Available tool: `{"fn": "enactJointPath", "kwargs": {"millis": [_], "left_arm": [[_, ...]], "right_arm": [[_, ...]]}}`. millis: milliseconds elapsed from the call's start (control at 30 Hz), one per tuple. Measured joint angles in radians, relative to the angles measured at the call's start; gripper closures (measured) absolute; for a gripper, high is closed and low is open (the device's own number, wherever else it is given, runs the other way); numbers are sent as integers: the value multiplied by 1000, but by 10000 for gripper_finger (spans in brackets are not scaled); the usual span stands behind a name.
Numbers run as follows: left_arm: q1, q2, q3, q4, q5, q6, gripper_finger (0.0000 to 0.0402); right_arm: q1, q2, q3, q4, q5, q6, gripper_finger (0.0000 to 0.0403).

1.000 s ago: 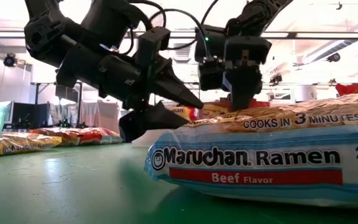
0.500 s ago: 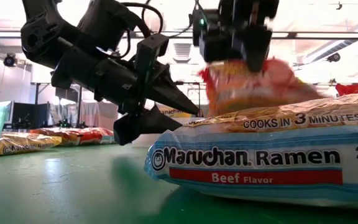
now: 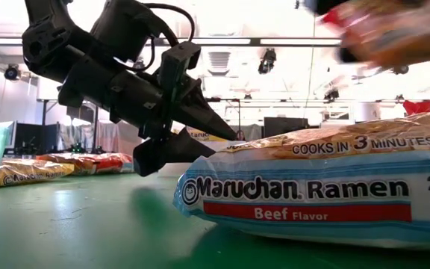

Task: Sort Maruchan noodles
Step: Put the bottom orange noodle pack into the orange bin, then put the yellow noodle pack into the transparent bin

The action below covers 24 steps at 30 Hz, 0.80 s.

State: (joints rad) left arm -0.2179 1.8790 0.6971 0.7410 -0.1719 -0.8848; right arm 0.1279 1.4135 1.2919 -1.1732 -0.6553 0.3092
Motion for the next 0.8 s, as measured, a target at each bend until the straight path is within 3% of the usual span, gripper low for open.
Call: {"fn": "enactJointPath", "kwargs": {"millis": [200,333,433,700,800], "left_arm": [[-21,0,2,18,-2,-12,217],[-43,0,3,31,-34,-16,217],[-72,0,7,43,-50,-28,217],[-153,1,64,44,-55,-42,217],[-157,1,85,43,-55,-44,217]], "right_arm": [[198,-165,-133,38,-5,276,273],[298,-225,-205,80,56,384,273],[335,-245,-248,79,109,406,273],[387,-277,-266,92,126,510,273],[395,-276,-236,143,224,483,273]]}}
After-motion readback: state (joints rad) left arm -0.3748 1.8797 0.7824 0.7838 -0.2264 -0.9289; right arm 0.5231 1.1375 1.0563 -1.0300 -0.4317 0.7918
